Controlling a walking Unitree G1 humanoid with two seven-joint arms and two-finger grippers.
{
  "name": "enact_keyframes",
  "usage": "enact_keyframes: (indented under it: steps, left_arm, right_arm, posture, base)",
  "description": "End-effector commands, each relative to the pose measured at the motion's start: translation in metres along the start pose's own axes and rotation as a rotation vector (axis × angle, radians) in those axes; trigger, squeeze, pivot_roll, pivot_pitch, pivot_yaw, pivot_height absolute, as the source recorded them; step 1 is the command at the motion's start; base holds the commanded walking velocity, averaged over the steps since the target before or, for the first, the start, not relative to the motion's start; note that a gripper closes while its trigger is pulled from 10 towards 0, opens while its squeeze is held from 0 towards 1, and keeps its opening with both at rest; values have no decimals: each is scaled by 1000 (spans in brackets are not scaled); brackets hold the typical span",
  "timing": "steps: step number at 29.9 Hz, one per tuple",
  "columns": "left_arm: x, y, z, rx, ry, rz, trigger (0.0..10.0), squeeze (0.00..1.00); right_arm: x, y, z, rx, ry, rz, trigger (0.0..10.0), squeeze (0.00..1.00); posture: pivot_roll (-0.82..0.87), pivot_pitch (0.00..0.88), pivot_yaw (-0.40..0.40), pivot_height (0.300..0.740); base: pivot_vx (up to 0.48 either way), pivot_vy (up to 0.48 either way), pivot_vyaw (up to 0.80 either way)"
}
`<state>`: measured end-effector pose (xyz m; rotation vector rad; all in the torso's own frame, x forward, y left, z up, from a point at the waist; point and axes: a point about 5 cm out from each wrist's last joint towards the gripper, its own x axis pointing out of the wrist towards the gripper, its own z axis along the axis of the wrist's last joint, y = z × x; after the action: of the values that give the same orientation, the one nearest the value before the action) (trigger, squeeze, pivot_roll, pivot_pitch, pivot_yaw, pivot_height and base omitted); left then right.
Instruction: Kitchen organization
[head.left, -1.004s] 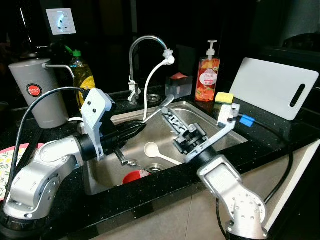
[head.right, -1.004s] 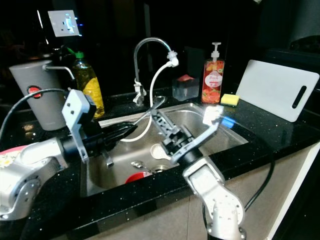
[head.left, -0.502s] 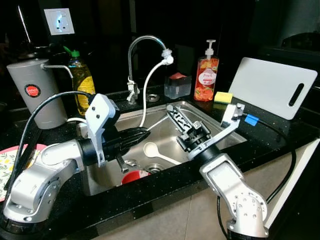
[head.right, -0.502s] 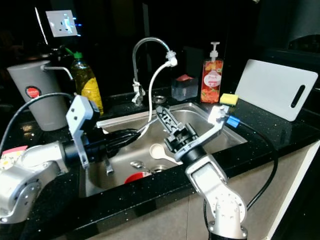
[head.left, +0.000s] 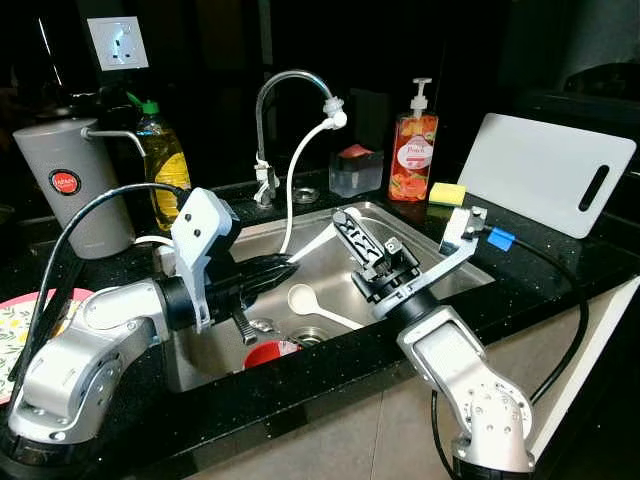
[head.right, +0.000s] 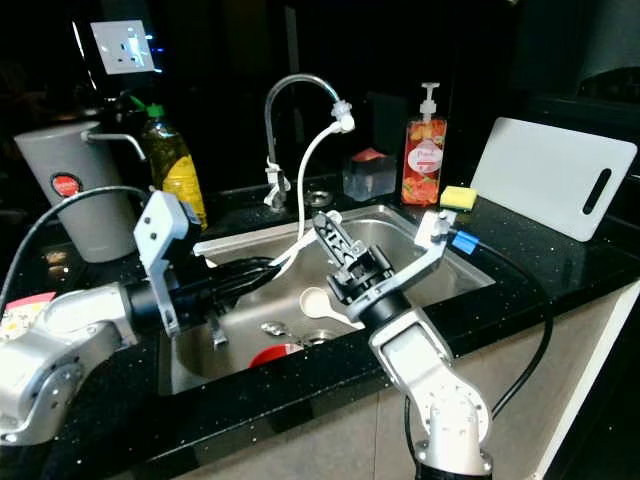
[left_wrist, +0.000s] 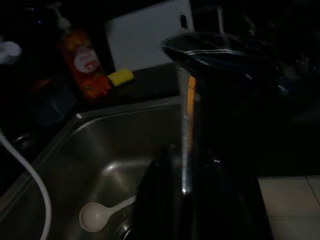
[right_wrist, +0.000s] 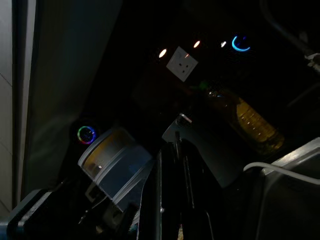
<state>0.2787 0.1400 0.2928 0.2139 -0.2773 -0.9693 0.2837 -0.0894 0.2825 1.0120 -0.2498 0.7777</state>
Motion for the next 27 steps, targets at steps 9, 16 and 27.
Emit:
enact_keyframes:
  steps: [9, 16, 27]
  left_arm:
    - [-14, 12, 16, -110, -161, 61, 10000, 0]
    - [-28, 39, 0, -137, -120, 292, 10000, 0]
    - [-33, 36, -5, -160, -116, 326, 10000, 0]
  right_arm:
    - [6, -31, -6, -107, -27, -227, 10000, 0]
    - [14, -63, -9, -263, -78, -408, 10000, 0]
    - [22, -94, -28, -504, -49, -535, 10000, 1000]
  posture:
    - [-64, 0, 69, 740]
    - [-51, 0, 58, 740]
    - [-21, 0, 28, 740]
  base:
    - [0, 0, 0]
    - [0, 0, 0]
    - [0, 0, 0]
